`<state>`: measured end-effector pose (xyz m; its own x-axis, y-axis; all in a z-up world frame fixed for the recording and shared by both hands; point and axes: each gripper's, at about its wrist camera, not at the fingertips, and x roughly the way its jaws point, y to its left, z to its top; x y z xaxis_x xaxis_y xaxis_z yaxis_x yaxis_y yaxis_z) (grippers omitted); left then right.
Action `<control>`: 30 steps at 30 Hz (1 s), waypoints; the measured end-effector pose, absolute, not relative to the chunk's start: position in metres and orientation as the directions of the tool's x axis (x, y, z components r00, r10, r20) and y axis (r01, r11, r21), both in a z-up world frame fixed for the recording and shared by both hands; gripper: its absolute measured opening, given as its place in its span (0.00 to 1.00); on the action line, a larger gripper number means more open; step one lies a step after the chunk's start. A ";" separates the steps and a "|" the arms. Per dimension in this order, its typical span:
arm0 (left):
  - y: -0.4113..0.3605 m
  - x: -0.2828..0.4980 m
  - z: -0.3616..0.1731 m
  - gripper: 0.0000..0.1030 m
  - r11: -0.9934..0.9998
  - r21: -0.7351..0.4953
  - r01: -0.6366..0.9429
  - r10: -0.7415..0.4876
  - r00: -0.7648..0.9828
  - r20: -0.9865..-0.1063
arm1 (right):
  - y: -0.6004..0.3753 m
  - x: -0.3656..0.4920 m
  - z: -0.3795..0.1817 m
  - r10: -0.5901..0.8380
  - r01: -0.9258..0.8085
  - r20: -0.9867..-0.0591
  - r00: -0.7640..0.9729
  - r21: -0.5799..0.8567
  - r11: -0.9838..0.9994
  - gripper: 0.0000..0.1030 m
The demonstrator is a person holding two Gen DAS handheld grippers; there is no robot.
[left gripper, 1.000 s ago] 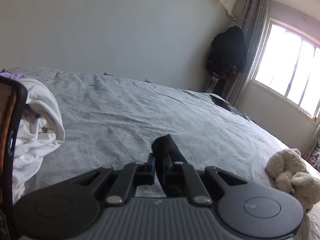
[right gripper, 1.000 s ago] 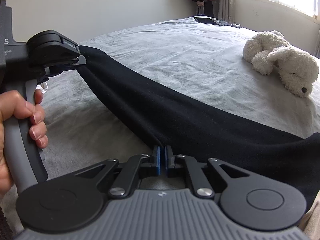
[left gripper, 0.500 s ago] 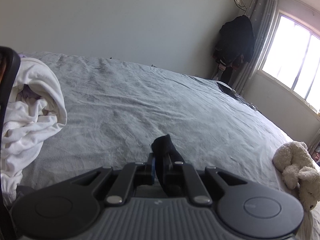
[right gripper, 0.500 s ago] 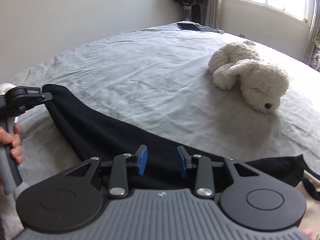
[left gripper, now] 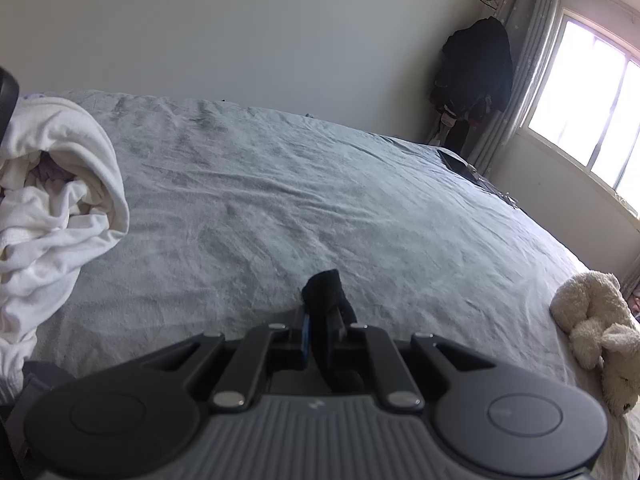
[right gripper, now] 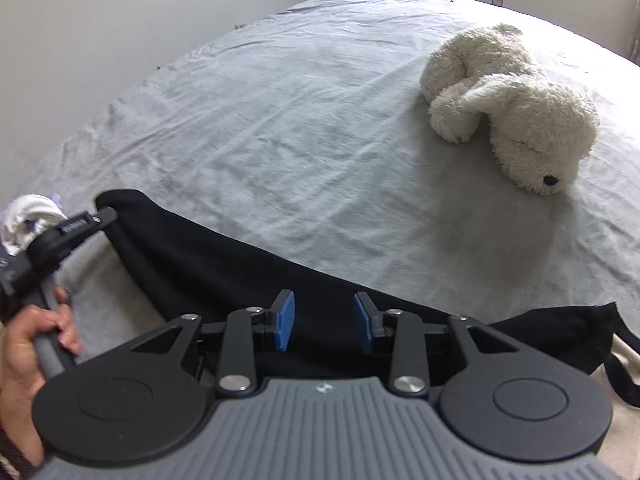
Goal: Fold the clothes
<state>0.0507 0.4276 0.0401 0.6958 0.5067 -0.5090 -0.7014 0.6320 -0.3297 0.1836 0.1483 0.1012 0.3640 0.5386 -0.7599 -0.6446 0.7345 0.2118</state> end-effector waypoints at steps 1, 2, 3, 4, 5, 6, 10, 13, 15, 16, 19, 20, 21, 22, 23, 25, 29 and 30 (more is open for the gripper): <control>0.427 0.050 0.040 0.08 0.633 -0.331 -0.700 0.506 0.697 -0.508 | 0.153 0.177 0.111 0.561 -0.650 -0.748 0.355 0.233 0.723 0.36; 0.427 0.050 0.041 0.08 0.633 -0.332 -0.699 0.506 0.699 -0.506 | 0.157 0.172 0.120 0.574 -0.656 -0.739 0.353 0.242 0.715 0.36; 0.427 0.050 0.041 0.08 0.634 -0.334 -0.698 0.505 0.700 -0.504 | 0.161 0.168 0.130 0.584 -0.663 -0.731 0.354 0.244 0.708 0.36; 0.427 0.050 0.041 0.08 0.634 -0.336 -0.697 0.504 0.701 -0.504 | 0.165 0.164 0.141 0.593 -0.669 -0.721 0.359 0.244 0.702 0.36; 0.427 0.050 0.041 0.08 0.633 -0.337 -0.697 0.504 0.702 -0.504 | 0.168 0.160 0.152 0.602 -0.677 -0.710 0.365 0.242 0.695 0.36; 0.427 0.050 0.041 0.08 0.632 -0.340 -0.697 0.503 0.702 -0.504 | 0.170 0.157 0.163 0.611 -0.684 -0.699 0.372 0.239 0.690 0.36; 0.428 0.050 0.041 0.08 0.630 -0.346 -0.695 0.498 0.704 -0.506 | 0.177 0.143 0.206 0.646 -0.728 -0.639 0.417 0.191 0.658 0.36; 0.429 0.049 0.040 0.08 0.628 -0.354 -0.693 0.495 0.707 -0.505 | 0.176 0.150 0.211 0.644 -0.729 -0.622 0.446 0.166 0.664 0.40; 0.430 0.049 0.039 0.08 0.627 -0.358 -0.691 0.492 0.709 -0.506 | 0.175 0.160 0.202 0.617 -0.722 -0.630 0.471 0.125 0.680 0.40; 0.431 0.049 0.039 0.08 0.626 -0.361 -0.691 0.490 0.709 -0.507 | 0.174 0.167 0.192 0.593 -0.716 -0.644 0.483 0.100 0.691 0.40; 0.433 0.049 0.037 0.08 0.622 -0.368 -0.691 0.486 0.709 -0.511 | 0.171 0.191 0.151 0.517 -0.694 -0.709 0.479 0.055 0.718 0.40; 0.433 0.050 0.037 0.08 0.620 -0.368 -0.692 0.485 0.708 -0.513 | 0.169 0.199 0.138 0.495 -0.689 -0.731 0.469 0.048 0.723 0.40; 0.434 0.050 0.036 0.08 0.619 -0.368 -0.694 0.485 0.706 -0.516 | 0.167 0.205 0.126 0.479 -0.687 -0.748 0.459 0.043 0.725 0.40; 0.434 0.051 0.035 0.08 0.618 -0.367 -0.695 0.485 0.704 -0.519 | 0.165 0.211 0.114 0.464 -0.685 -0.762 0.452 0.036 0.727 0.40; 0.434 0.051 0.035 0.08 0.618 -0.365 -0.697 0.485 0.702 -0.521 | 0.164 0.217 0.103 0.448 -0.684 -0.776 0.444 0.030 0.729 0.40; 0.434 0.052 0.034 0.08 0.618 -0.360 -0.699 0.484 0.699 -0.526 | 0.162 0.228 0.083 0.421 -0.686 -0.804 0.419 0.023 0.727 0.40; 0.434 0.053 0.033 0.08 0.618 -0.357 -0.700 0.483 0.697 -0.530 | 0.165 0.236 0.056 0.367 -0.711 -0.845 0.388 -0.021 0.703 0.40; 0.434 0.053 0.033 0.08 0.619 -0.355 -0.700 0.483 0.696 -0.530 | 0.165 0.236 0.052 0.365 -0.719 -0.852 0.376 -0.020 0.695 0.40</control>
<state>0.0533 0.4341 0.0334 0.6964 0.4833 -0.5305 -0.7003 0.6193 -0.3551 0.2364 0.1653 0.0515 0.3763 0.3645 -0.8518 -0.7185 0.6952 -0.0200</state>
